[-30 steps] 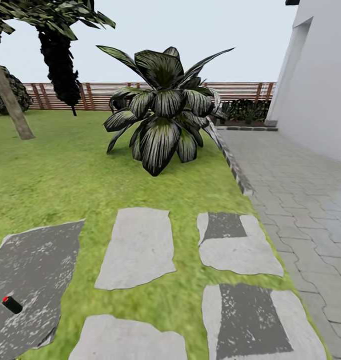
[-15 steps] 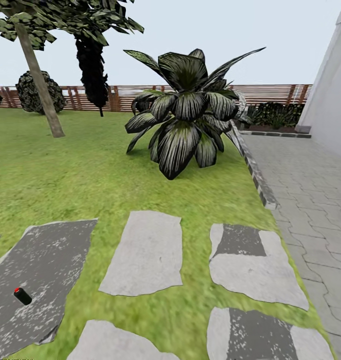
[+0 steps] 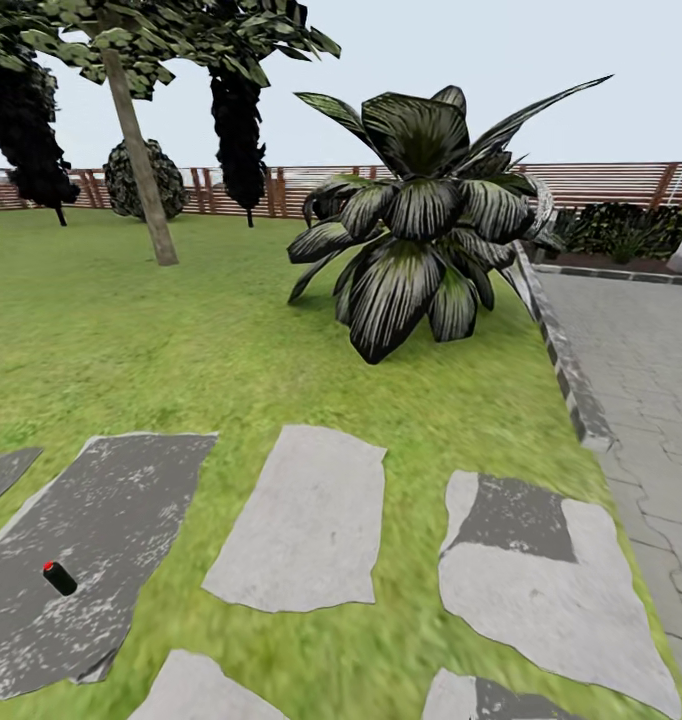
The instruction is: In the garden, pick up the pesticide atomizer on the floor and spray pesticide onto both trees until each tree trunk is fully covered.
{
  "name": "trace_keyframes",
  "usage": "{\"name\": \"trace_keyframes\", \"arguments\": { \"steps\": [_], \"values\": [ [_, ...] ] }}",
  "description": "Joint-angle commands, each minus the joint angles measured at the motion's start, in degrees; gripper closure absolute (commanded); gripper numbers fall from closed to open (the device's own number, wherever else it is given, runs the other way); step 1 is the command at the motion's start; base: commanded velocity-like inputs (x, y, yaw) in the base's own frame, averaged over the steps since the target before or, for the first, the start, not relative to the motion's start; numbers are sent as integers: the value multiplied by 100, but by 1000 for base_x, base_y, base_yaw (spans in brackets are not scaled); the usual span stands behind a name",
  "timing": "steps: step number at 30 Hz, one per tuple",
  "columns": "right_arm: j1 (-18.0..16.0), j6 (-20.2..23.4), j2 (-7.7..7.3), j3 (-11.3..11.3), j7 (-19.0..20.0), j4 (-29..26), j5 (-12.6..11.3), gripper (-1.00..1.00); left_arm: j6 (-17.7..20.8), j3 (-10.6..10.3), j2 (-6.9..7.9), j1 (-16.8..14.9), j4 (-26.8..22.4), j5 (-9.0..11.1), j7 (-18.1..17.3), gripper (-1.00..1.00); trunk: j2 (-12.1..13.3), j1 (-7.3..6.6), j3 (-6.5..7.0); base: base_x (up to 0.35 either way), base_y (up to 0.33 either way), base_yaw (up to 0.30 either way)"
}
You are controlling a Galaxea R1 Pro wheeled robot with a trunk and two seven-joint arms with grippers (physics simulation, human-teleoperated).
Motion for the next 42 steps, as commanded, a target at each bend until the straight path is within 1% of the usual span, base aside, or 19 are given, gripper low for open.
{"name": "trace_keyframes", "arguments": {
  "steps": [1,42],
  "values": [
    [0,0,0,0,0,0,0,-100,0,0,0,0,1,0,1,-100,0,0,0,255,-229,278],
    [-2,0,0,2,0,0,0,-100,-6,0,0,0,2,0,0,-100,0,0,0,256,-229,278]
  ]
}}
